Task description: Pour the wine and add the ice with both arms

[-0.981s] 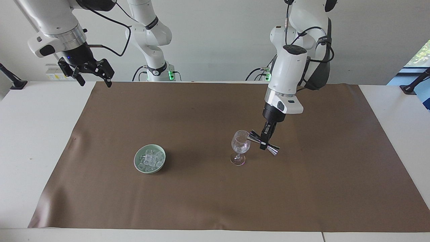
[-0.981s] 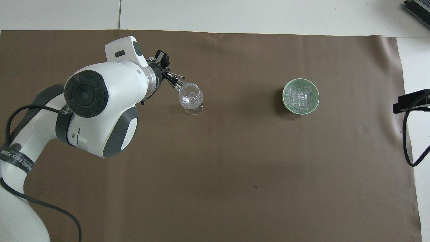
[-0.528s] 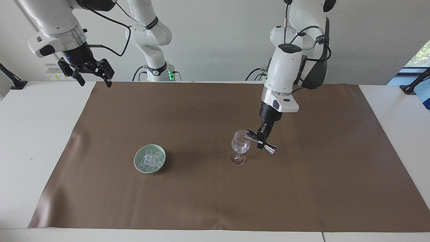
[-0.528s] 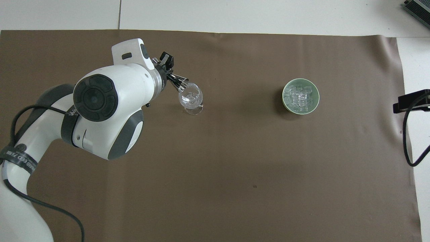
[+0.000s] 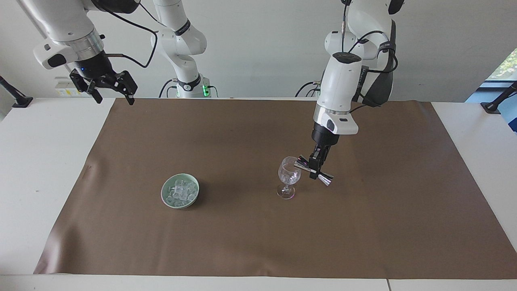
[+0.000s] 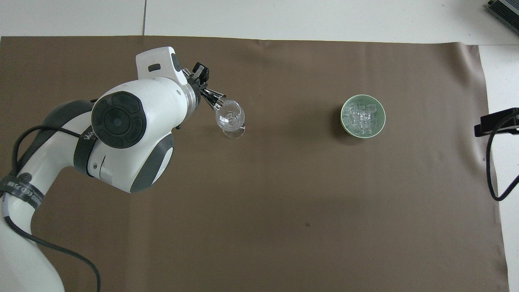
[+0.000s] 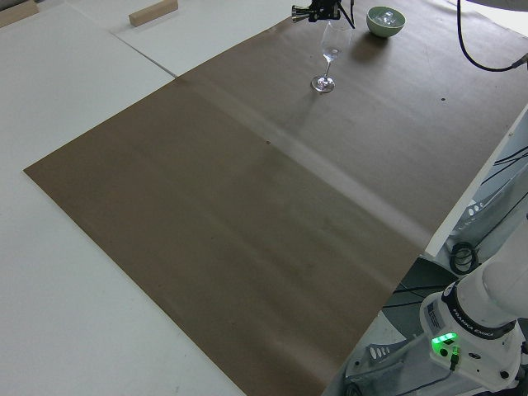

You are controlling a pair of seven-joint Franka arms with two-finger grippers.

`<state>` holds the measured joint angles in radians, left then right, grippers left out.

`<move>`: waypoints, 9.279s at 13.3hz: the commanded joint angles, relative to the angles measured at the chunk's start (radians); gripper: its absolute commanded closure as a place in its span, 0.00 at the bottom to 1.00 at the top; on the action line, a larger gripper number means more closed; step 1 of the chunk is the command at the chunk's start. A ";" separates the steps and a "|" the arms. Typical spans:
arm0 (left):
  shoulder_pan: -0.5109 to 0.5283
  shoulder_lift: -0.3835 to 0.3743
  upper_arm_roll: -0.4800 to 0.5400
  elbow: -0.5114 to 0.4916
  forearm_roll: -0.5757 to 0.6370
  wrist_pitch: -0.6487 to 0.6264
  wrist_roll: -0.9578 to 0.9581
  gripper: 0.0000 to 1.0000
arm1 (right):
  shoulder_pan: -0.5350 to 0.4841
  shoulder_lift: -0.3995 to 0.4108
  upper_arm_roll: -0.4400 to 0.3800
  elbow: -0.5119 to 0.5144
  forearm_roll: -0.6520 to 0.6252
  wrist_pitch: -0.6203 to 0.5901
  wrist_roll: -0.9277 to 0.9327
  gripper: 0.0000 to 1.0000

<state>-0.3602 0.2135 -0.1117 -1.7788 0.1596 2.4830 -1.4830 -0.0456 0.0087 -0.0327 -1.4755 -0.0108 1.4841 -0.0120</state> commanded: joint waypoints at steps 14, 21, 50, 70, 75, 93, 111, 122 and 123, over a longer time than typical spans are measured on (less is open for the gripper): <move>-0.040 -0.013 0.015 -0.014 0.109 0.008 -0.071 1.00 | -0.002 -0.016 0.002 -0.016 0.017 -0.001 0.017 0.00; -0.040 -0.016 0.015 -0.025 0.130 0.019 -0.089 1.00 | -0.002 -0.016 0.002 -0.016 0.017 -0.001 0.017 0.00; 0.254 -0.026 0.017 0.041 -0.768 -0.571 0.150 1.00 | -0.002 -0.016 0.002 -0.016 0.017 -0.001 0.017 0.00; 0.702 0.283 -0.012 0.039 -1.192 -0.839 0.483 1.00 | -0.002 -0.016 0.002 -0.016 0.017 -0.001 0.017 0.00; 0.756 0.348 -0.037 0.048 -1.226 -0.820 0.512 1.00 | -0.003 -0.016 0.001 -0.017 0.017 -0.001 0.017 0.00; 0.797 0.399 -0.048 0.059 -1.261 -0.794 0.541 1.00 | 0.041 -0.011 0.083 -0.514 0.020 0.540 0.101 0.00; 0.811 0.432 -0.051 0.076 -1.256 -0.811 0.592 0.62 | 0.078 0.306 0.082 -0.457 -0.003 0.961 0.124 0.34; 0.814 0.438 -0.049 0.139 -1.157 -0.843 0.612 0.00 | 0.090 0.349 0.082 -0.408 0.000 0.973 0.135 0.41; 0.814 0.438 -0.049 0.148 -1.143 -0.852 0.621 0.00 | 0.090 0.349 0.082 -0.408 0.000 0.973 0.133 0.45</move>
<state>0.4377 0.6278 -0.1518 -1.6789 -1.0194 1.6714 -0.8787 0.0464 0.3384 0.0447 -1.9045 -0.0066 2.4436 0.1111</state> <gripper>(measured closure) 0.000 0.401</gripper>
